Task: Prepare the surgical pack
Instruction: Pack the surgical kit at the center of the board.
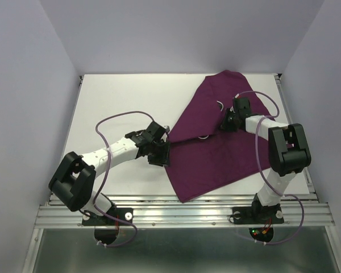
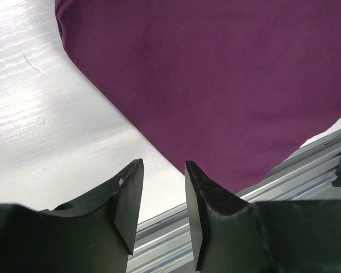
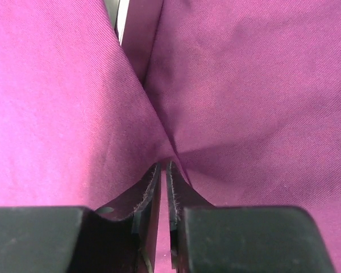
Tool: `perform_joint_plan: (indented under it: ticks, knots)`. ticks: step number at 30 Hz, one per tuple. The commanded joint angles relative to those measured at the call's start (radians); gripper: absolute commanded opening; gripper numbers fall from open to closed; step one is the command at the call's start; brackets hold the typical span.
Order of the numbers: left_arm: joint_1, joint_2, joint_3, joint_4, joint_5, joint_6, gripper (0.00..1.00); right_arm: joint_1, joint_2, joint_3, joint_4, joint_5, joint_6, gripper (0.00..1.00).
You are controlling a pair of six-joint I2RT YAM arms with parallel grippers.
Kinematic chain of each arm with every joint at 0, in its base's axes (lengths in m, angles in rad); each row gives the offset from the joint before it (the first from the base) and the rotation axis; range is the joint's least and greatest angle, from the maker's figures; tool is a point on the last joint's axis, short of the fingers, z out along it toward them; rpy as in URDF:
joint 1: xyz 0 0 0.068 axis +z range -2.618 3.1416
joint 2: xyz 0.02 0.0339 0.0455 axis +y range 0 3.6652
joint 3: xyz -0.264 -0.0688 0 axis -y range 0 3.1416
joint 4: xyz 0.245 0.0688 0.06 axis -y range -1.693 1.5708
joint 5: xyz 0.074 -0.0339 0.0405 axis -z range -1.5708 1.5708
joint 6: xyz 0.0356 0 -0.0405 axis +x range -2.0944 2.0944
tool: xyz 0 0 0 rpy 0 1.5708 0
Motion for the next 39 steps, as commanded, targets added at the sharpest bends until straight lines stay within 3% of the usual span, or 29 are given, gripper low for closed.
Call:
perform_joint_plan:
  ticks: [1,4,9,21,28,31,35,39]
  knots:
    - [-0.007,0.021,0.007,-0.001,-0.009,-0.003,0.44,0.010,-0.014,0.022,0.058,-0.011,0.017,0.14]
    - [-0.007,0.021,0.015,-0.006,-0.018,-0.003,0.43,0.010,-0.029,0.010,0.062,0.037,0.021,0.20]
    - [-0.007,0.013,0.027,-0.009,-0.033,-0.006,0.42,0.010,-0.015,0.034,0.042,0.066,-0.003,0.22]
    - [-0.008,0.004,0.134,-0.029,-0.090,-0.011,0.25,0.010,-0.095,0.015,0.020,0.169,-0.014,0.24]
    - [-0.005,0.047,0.220,-0.064,-0.183,0.006,0.24,0.010,-0.135,0.117,-0.014,0.115,-0.035,0.27]
    - [-0.004,0.097,0.260,-0.058,-0.184,0.015,0.20,0.010,-0.130,0.133,-0.021,0.190,-0.040,0.30]
    - [-0.004,0.151,0.334,-0.046,-0.165,0.026,0.15,-0.013,-0.013,0.295,-0.084,0.261,-0.034,0.30]
    - [-0.002,0.164,0.357,-0.046,-0.174,0.026,0.15,-0.054,0.086,0.421,-0.102,0.227,-0.008,0.30]
